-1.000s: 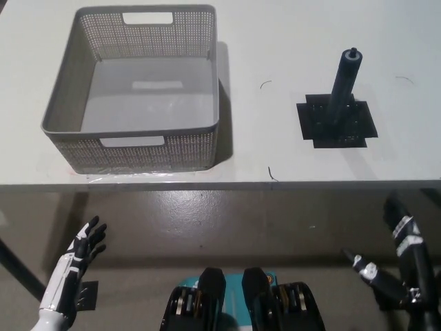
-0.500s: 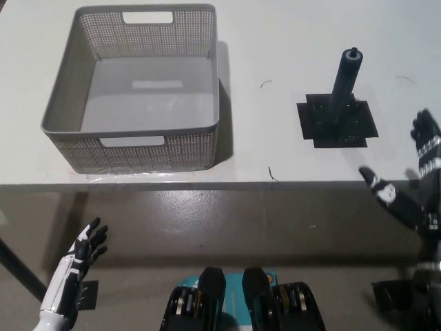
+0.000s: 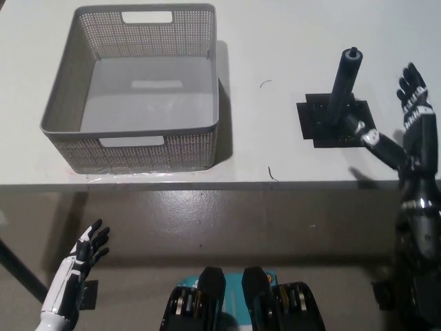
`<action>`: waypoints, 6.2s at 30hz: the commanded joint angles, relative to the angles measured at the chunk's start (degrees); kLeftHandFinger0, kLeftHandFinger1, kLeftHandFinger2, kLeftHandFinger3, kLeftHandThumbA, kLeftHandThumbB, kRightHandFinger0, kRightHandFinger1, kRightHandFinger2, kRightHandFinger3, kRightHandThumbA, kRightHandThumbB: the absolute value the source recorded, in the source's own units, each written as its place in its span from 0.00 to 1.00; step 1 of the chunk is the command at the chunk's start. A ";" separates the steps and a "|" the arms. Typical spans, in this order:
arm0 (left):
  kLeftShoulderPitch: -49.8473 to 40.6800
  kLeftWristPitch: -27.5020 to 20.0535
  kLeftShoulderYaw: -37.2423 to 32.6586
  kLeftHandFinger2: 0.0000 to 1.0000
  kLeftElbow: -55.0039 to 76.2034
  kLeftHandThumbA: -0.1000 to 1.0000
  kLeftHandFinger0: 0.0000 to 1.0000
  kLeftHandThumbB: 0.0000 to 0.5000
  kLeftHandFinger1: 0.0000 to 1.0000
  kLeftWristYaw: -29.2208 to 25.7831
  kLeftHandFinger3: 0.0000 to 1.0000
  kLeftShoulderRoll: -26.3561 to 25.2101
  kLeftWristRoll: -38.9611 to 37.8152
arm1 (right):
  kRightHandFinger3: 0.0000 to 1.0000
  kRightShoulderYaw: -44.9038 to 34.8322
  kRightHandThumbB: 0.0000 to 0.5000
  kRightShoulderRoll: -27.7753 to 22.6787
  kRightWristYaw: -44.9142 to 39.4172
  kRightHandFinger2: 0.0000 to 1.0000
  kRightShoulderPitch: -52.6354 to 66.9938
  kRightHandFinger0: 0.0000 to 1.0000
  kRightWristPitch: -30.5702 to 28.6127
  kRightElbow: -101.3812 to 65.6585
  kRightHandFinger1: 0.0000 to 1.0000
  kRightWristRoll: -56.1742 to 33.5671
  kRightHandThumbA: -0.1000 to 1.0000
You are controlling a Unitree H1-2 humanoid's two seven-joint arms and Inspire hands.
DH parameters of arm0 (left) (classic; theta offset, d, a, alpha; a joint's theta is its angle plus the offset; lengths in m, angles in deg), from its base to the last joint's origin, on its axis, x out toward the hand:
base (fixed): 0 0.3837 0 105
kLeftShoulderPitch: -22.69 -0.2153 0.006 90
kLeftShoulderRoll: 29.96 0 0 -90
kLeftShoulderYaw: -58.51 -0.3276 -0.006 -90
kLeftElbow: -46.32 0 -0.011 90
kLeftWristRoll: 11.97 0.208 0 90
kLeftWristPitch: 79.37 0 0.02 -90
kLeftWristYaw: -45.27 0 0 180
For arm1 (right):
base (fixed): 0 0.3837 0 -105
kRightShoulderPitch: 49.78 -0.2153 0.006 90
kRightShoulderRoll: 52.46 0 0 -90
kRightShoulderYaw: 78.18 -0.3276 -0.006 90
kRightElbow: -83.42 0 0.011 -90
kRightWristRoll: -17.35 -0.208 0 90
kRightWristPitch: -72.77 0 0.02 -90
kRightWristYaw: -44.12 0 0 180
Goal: Use the right hand to pick up a electric screw driver and put it into a container on the left side
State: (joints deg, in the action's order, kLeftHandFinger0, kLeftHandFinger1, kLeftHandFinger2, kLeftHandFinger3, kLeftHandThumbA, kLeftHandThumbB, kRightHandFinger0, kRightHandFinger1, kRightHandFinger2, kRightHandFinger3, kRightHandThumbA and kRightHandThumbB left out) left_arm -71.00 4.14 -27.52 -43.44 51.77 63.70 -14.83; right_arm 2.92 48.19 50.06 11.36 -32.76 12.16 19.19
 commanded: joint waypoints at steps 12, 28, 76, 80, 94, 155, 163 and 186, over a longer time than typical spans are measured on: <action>0.27 -1.13 -0.41 1.00 1.44 1.00 1.00 0.33 1.00 1.26 1.00 -0.57 -0.85 | 1.00 -3.54 0.63 -1.67 1.35 1.00 -17.16 1.00 -4.77 29.32 1.00 -5.16 1.00; 0.19 -0.86 -0.50 1.00 1.49 1.00 1.00 0.39 1.00 1.44 1.00 -0.66 -1.01 | 1.00 -3.25 0.68 -3.40 0.46 1.00 -25.41 1.00 -7.96 48.86 1.00 -6.52 1.00; 1.01 0.00 -1.44 1.00 2.04 1.00 1.00 0.39 1.00 1.84 1.00 -1.50 -0.09 | 0.60 4.45 0.27 -1.06 21.24 0.59 -36.74 0.00 -0.62 61.46 0.13 -3.01 0.00; 1.03 -0.38 -1.28 1.00 1.61 1.00 1.00 0.37 1.00 1.61 1.00 -1.36 -0.09 | 0.63 5.06 0.29 -0.60 21.86 0.58 -38.49 0.00 -1.49 60.93 0.13 -2.36 0.00; 0.68 -1.46 -1.34 1.00 0.51 1.00 1.00 0.32 1.00 1.11 1.00 -1.27 1.20 | 0.46 10.80 0.29 4.55 22.11 0.48 -44.69 0.00 -2.72 51.73 0.08 1.89 0.00; 3.40 5.76 -5.66 1.00 6.99 1.00 1.00 0.29 1.00 6.33 1.00 -5.20 2.67 | 0.71 24.62 0.44 16.70 19.01 0.76 -50.13 0.00 9.84 61.83 0.32 10.98 0.00; 4.04 5.33 -7.47 1.00 7.26 1.00 1.00 0.33 1.00 6.64 1.00 -5.75 5.19 | 0.91 32.79 0.40 12.84 9.82 0.71 -56.58 0.19 15.82 60.89 0.48 16.35 0.00; 5.47 8.07 -8.66 1.00 7.77 1.00 1.00 0.48 1.00 8.57 1.00 -6.36 6.29 | 1.00 31.29 0.69 10.53 0.80 1.00 -55.25 1.00 20.07 54.66 1.00 15.66 0.83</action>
State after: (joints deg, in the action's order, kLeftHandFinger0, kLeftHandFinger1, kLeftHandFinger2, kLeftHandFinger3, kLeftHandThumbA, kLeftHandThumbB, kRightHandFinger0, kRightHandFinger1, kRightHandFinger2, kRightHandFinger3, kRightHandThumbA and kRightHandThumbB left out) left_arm -66.55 12.49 -36.10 -37.10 59.67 58.96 -9.55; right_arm 34.88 60.25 51.96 -42.13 -12.10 69.44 33.86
